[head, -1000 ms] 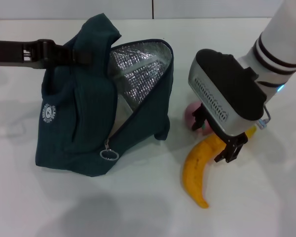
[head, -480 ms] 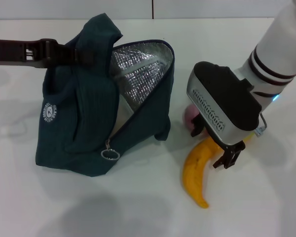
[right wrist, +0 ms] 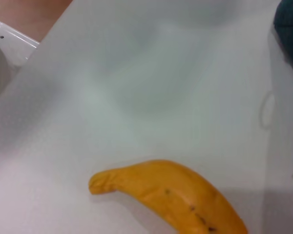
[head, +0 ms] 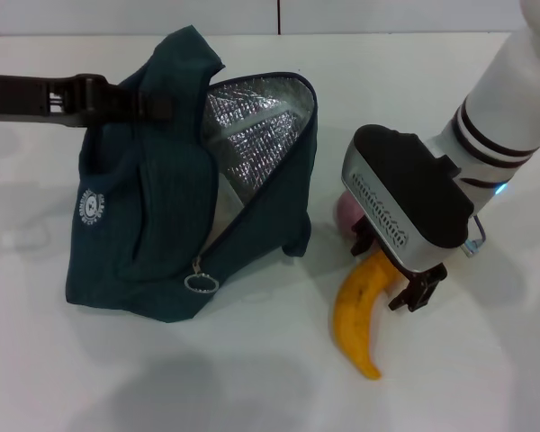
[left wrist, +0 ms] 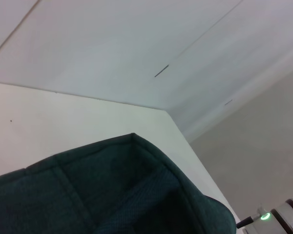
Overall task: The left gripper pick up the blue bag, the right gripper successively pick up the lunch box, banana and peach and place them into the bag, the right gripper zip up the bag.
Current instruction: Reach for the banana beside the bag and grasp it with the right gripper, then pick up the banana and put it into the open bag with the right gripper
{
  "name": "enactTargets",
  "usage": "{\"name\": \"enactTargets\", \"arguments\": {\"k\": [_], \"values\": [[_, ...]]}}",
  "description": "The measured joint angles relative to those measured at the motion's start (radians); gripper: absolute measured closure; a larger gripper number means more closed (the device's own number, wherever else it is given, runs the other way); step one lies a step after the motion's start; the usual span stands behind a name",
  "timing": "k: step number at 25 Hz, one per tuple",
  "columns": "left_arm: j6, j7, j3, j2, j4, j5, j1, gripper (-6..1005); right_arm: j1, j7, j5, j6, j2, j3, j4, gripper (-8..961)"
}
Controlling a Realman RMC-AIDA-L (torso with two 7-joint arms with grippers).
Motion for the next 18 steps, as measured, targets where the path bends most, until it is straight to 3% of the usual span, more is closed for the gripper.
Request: {"name": "enactTargets", "arguments": {"k": [12,14,18], "values": [[0.001,0.000,0.006,0.002,0.000,0.000,-0.001,965,0.014,0.009,0.010,-0.003,0.000,0.007,0.005,347],[0.001,0.000,0.007,0.003,0.000,0.000,-0.001,965,0.014,0.008,0.010,-0.020,-0.001,0.012,0.003,523],[0.001,0.000,0.006,0.001,0.000,0.000,-0.001,965,0.014,0.002,0.037,-0.115,-0.002,0.082,-0.022,523]]}}
